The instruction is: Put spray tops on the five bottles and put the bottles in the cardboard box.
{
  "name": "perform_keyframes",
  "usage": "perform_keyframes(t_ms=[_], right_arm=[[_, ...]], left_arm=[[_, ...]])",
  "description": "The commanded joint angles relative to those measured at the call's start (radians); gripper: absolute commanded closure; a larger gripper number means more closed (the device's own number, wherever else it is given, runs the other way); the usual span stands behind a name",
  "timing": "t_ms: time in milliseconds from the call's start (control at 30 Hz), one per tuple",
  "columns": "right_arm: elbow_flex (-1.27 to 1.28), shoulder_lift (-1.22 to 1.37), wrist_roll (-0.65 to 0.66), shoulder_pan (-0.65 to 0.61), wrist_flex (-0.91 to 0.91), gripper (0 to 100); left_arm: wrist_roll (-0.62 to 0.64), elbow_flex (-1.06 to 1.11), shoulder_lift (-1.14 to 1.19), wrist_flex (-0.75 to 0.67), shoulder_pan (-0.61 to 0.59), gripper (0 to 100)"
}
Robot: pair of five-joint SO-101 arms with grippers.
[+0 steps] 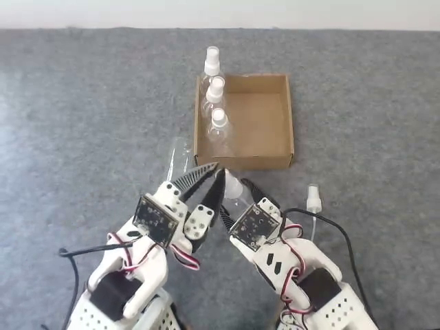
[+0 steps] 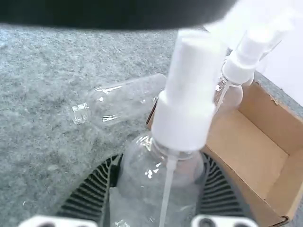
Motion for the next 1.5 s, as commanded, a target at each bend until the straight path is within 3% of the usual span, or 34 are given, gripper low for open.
perform_keyframes(t_ms=[0,533,800,933,1467], right_arm=[[-0.026,-0.019,0.006,0.008,-0.005,89.8],[-0.026,-0.019,0.006,0.019,-0.005,89.8],[-0.046,-0.019,-0.031,0.101,-0.007,89.8],[-0.055,-0.019,-0.084,0.145,-0.005,89.8],[-0.15,-0.019,-0.094,0.315,-0.03,89.8]], left_arm=[[-0.009,-0.054,-0.008,-0.025,-0.034,97],[-0.009,-0.05,-0.008,-0.018,-0.034,97],[-0.009,-0.044,-0.006,-0.018,-0.034,96],[-0.008,-0.03,-0.006,-0.021,-0.034,90],[0.14,-0.031,-0.006,0.011,-0.034,78]])
